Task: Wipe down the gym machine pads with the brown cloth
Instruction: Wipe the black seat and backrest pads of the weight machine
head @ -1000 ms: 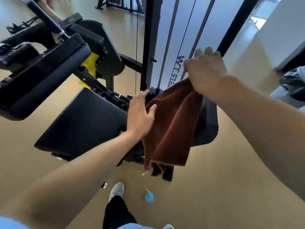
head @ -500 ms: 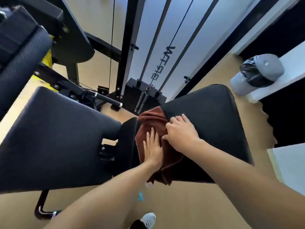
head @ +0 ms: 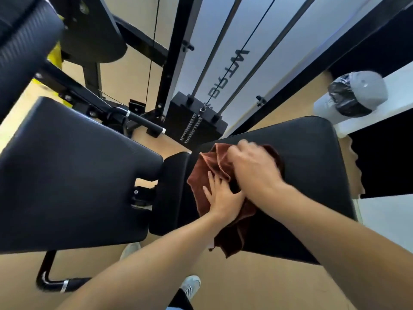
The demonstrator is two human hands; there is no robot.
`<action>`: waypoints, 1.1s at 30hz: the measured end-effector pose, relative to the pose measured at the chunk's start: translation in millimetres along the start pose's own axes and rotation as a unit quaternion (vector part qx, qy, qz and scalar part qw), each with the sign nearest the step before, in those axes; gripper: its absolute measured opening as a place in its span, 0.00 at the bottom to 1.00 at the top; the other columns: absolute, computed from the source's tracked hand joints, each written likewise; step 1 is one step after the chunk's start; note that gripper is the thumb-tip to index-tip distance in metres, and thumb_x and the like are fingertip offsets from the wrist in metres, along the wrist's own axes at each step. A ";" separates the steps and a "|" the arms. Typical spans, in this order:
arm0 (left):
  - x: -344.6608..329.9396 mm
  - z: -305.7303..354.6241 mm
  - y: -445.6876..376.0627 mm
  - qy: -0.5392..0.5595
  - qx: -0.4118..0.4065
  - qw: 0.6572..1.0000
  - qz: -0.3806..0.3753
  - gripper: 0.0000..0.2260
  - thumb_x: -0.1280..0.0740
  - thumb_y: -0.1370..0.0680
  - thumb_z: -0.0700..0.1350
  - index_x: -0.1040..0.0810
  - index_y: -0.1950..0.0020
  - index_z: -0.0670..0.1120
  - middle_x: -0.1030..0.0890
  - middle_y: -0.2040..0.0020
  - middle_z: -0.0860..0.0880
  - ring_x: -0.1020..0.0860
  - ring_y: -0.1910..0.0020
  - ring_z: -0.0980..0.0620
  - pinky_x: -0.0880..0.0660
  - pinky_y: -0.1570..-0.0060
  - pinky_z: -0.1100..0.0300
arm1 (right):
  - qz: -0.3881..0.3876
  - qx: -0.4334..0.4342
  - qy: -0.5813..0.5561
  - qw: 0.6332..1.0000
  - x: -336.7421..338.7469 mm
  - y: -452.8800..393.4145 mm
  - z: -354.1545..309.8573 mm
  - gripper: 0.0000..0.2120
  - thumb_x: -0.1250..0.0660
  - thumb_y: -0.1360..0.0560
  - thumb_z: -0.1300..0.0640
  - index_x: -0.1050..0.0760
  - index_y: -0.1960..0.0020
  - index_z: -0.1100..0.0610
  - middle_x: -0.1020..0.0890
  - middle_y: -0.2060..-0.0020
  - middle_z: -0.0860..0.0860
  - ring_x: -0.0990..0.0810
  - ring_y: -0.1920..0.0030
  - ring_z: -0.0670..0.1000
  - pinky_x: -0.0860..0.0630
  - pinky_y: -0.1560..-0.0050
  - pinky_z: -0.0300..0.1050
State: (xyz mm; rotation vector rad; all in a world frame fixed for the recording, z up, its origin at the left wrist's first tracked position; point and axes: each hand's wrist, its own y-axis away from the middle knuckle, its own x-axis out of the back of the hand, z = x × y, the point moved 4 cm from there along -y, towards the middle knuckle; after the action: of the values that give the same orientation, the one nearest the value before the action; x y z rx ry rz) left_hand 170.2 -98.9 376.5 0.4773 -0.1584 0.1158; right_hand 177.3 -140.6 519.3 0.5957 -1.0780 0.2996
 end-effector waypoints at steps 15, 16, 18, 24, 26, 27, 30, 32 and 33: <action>122.3 -223.9 14.6 -0.044 0.130 0.979 0.152 0.22 0.41 0.18 0.46 0.36 0.23 0.51 0.34 0.24 0.52 0.38 0.24 0.53 0.36 0.27 0.53 | -0.234 0.365 0.108 0.895 -187.5 -80.9 -150.3 0.26 0.46 0.18 0.45 0.39 0.21 0.48 0.42 0.20 0.48 0.51 0.19 0.54 0.61 0.21 0.57; 126.4 -229.6 10.0 -0.048 0.131 0.980 0.145 0.22 0.40 0.18 0.45 0.36 0.23 0.51 0.33 0.24 0.53 0.37 0.24 0.53 0.35 0.28 0.53 | -0.247 0.384 0.128 0.880 -197.0 -82.5 -161.9 0.25 0.47 0.17 0.46 0.39 0.21 0.46 0.43 0.20 0.47 0.52 0.19 0.54 0.62 0.21 0.58; 132.6 -242.9 2.0 -0.049 0.142 0.979 0.135 0.22 0.40 0.18 0.44 0.36 0.23 0.52 0.33 0.24 0.53 0.36 0.25 0.52 0.34 0.29 0.53 | -0.262 0.385 0.165 0.869 -213.7 -94.2 -177.0 0.24 0.49 0.17 0.45 0.40 0.21 0.43 0.46 0.19 0.47 0.56 0.19 0.56 0.64 0.23 0.61; 156.2 -275.9 -24.6 -0.097 0.143 0.977 0.126 0.21 0.42 0.18 0.42 0.34 0.25 0.53 0.32 0.26 0.54 0.35 0.26 0.53 0.34 0.31 0.56 | -0.215 0.188 0.208 0.936 -223.1 -188.0 -163.2 0.31 0.54 0.19 0.38 0.47 0.19 0.46 0.54 0.18 0.54 0.64 0.21 0.65 0.66 0.31 0.77; 162.5 -284.7 -32.0 -0.109 0.141 0.976 0.123 0.21 0.44 0.18 0.41 0.34 0.25 0.53 0.32 0.26 0.54 0.33 0.28 0.52 0.32 0.34 0.56 | -0.224 0.190 0.220 0.930 -234.6 -190.3 -175.1 0.33 0.54 0.20 0.36 0.49 0.19 0.47 0.54 0.19 0.54 0.63 0.21 0.65 0.66 0.31 0.77; 164.0 -289.7 -34.5 -0.115 0.139 0.976 0.123 0.21 0.45 0.18 0.40 0.33 0.25 0.53 0.31 0.26 0.54 0.32 0.29 0.51 0.32 0.35 0.57 | -0.231 0.206 0.222 0.925 -242.6 -181.4 -186.1 0.33 0.55 0.20 0.36 0.50 0.18 0.48 0.54 0.19 0.54 0.63 0.21 0.64 0.66 0.31 0.77; 159.8 -305.7 -28.8 -0.093 0.170 0.975 0.112 0.21 0.46 0.18 0.39 0.32 0.26 0.53 0.30 0.28 0.54 0.30 0.31 0.51 0.31 0.38 0.58 | -0.273 0.289 0.215 0.892 -270.2 -115.2 -228.3 0.32 0.56 0.19 0.40 0.54 0.18 0.52 0.53 0.18 0.53 0.64 0.21 0.63 0.67 0.29 0.73; 154.7 -314.7 -23.6 -0.062 0.202 0.973 0.096 0.18 0.46 0.17 0.41 0.31 0.28 0.52 0.29 0.29 0.52 0.29 0.33 0.51 0.31 0.40 0.58 | -0.299 0.340 0.214 0.865 -282.6 -68.6 -250.6 0.32 0.55 0.17 0.43 0.54 0.18 0.55 0.53 0.18 0.53 0.65 0.21 0.61 0.70 0.28 0.69; 154.0 -316.7 -23.5 -0.043 0.215 0.972 0.088 0.17 0.46 0.16 0.44 0.29 0.29 0.52 0.28 0.30 0.51 0.28 0.34 0.51 0.31 0.41 0.58 | -0.304 0.352 0.222 0.857 -285.0 -57.3 -256.0 0.31 0.54 0.17 0.44 0.55 0.18 0.55 0.54 0.18 0.53 0.65 0.21 0.61 0.71 0.29 0.68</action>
State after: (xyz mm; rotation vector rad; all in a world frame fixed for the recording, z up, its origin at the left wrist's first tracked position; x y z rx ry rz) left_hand 364.1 39.1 116.0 0.9012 -0.2632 0.3065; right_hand 264.8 -20.3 161.6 1.4087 -0.2606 0.2500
